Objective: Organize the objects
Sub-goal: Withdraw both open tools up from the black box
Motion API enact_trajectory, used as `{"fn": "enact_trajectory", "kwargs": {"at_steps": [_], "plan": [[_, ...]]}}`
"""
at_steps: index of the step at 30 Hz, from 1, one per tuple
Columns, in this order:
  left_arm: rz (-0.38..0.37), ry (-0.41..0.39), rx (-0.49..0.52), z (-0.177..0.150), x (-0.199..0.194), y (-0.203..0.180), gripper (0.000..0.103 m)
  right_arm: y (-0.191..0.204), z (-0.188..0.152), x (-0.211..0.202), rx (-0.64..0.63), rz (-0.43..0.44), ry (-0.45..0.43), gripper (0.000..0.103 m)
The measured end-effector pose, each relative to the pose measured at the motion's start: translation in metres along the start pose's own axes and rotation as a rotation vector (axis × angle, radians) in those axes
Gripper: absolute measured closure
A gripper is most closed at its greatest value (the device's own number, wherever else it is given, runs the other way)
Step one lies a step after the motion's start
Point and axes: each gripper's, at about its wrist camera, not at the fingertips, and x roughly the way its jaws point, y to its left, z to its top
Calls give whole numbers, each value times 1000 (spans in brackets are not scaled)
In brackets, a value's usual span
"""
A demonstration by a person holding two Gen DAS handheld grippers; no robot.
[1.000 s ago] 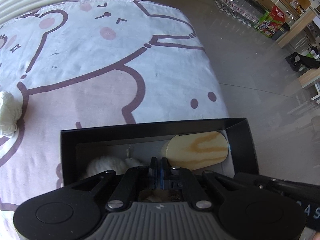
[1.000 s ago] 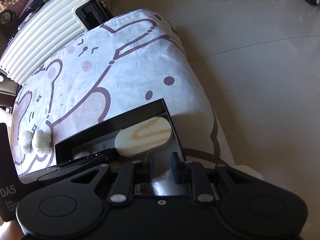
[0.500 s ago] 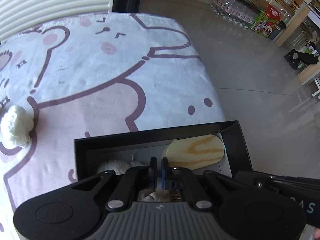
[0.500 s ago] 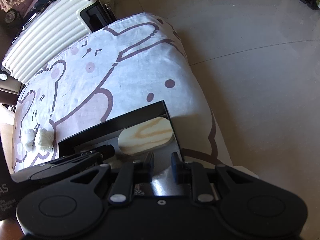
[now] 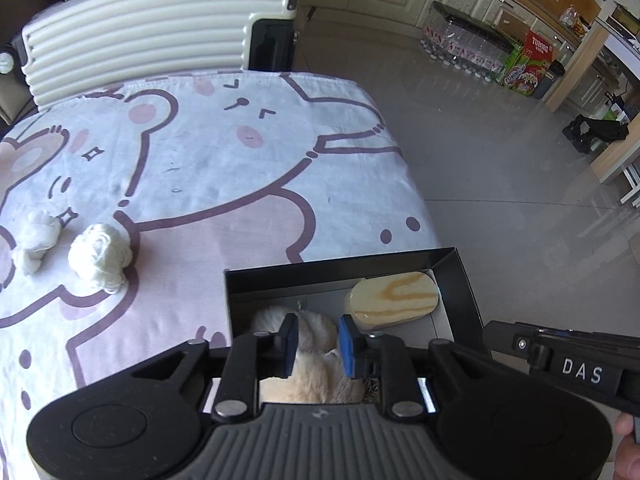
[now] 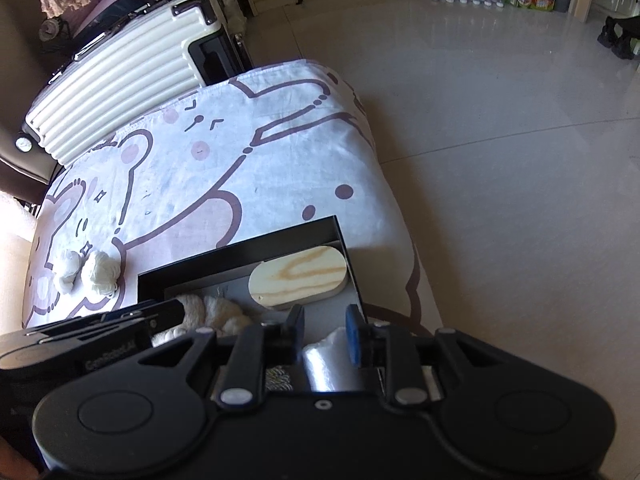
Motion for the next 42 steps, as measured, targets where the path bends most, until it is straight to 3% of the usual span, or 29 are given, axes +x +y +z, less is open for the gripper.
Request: {"fn": "enact_trajectory", "kwargs": {"at_steps": [9, 15, 19, 23, 28, 35, 42], "plan": [[18, -47, 26, -12, -39, -1, 48, 6, -15, -30, -71, -33, -73, 72], [46, -68, 65, -22, -59, -3, 28, 7, -26, -44, -114, -73, -105, 58], [63, -82, 70, -27, -69, 1, 16, 8, -31, -52, -121, -98, -118, 40], [81, -95, 73, -32, -77, 5, 6, 12, -37, -58, -139, -123, -122, 29], [105, -96, 60, -37, -82, 13, 0, 14, -42, -64, -149, -145, -135, 19], [105, -104, 50, -43, -91, 21, 0, 11, -47, -67, -141, -181, -142, 2], [107, -104, 34, -47, -95, 29, 0, 5, -50, -73, -106, -185, -157, 0]]}}
